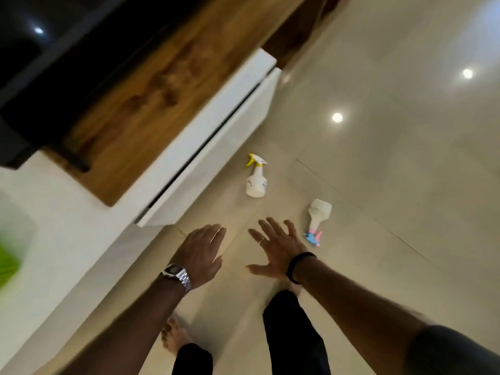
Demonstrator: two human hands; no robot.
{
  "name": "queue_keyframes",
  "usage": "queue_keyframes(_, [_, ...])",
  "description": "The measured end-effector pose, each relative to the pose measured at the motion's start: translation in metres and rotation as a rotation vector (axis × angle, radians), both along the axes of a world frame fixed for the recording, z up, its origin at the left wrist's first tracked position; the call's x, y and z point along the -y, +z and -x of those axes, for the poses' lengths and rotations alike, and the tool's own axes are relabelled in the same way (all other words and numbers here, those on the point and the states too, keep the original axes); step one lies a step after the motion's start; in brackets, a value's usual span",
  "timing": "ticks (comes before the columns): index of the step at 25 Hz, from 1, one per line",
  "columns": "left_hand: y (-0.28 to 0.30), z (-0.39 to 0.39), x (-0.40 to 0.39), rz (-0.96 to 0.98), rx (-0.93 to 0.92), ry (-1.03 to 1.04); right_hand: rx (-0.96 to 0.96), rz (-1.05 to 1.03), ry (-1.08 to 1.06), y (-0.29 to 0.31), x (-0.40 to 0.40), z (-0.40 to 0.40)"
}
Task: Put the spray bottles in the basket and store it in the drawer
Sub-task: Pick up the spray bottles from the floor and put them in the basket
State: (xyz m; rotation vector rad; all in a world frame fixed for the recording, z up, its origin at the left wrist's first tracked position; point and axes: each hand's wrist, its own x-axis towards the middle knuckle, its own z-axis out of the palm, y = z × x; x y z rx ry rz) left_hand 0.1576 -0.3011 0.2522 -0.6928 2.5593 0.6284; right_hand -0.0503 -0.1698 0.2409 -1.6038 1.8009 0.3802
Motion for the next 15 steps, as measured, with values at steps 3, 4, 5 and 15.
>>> queue_keyframes(3, [-0.032,0.122,-0.029,-0.061,-0.057,0.097,-0.071,0.004,-0.197,-0.038,-0.051,0.092])
queue_keyframes(4, [-0.045,0.155,-0.040,-0.086,-0.063,0.150,-0.095,0.012,-0.248,-0.053,-0.065,0.115])
queue_keyframes(5, [-0.060,0.183,-0.051,-0.105,-0.064,0.202,-0.115,0.014,-0.294,-0.067,-0.077,0.134])
queue_keyframes(15, [-0.266,0.332,-0.143,-0.179,0.197,0.272,-0.085,-0.085,-0.706,-0.298,-0.146,0.240])
